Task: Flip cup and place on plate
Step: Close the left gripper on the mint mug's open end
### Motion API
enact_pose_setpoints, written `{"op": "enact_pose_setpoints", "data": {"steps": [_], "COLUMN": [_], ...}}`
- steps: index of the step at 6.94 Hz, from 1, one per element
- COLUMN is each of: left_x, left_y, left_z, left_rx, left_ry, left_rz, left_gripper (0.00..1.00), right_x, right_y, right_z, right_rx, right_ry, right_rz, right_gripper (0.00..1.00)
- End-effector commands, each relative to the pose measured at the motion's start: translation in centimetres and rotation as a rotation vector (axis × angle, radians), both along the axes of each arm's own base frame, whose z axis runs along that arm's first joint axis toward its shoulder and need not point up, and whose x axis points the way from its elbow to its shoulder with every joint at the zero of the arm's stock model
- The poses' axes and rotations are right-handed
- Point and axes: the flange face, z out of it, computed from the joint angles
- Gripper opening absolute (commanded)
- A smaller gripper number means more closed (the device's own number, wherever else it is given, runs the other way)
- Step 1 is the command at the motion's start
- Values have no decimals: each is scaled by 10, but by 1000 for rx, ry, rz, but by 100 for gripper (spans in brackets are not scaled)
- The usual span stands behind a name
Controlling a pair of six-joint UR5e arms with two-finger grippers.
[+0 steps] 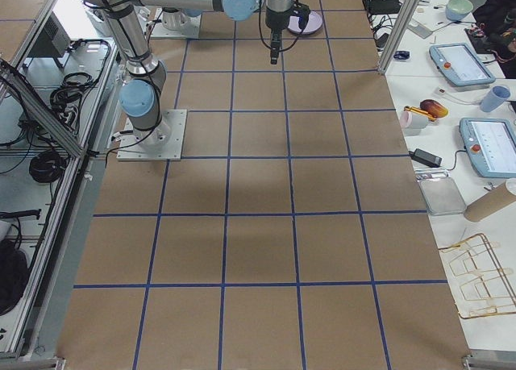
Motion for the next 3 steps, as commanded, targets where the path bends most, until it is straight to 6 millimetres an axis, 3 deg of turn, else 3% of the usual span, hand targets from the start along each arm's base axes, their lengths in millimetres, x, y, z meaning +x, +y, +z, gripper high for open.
{"op": "enact_pose_setpoints", "data": {"steps": [1,2,3], "left_x": [-3,-3,-3], "left_y": [3,2,0], "left_z": [-5,-7,-7], "left_rx": [30,26,24], "left_ry": [27,37,39], "left_rz": [4,12,11], "left_gripper": [100,98,89], "right_x": [0,0,0], "right_y": [0,0,0], "right_z": [0,0,0], "right_rx": [0,0,0], "right_ry": [0,0,0], "right_rz": [0,0,0], "right_gripper": [100,100,100]}}
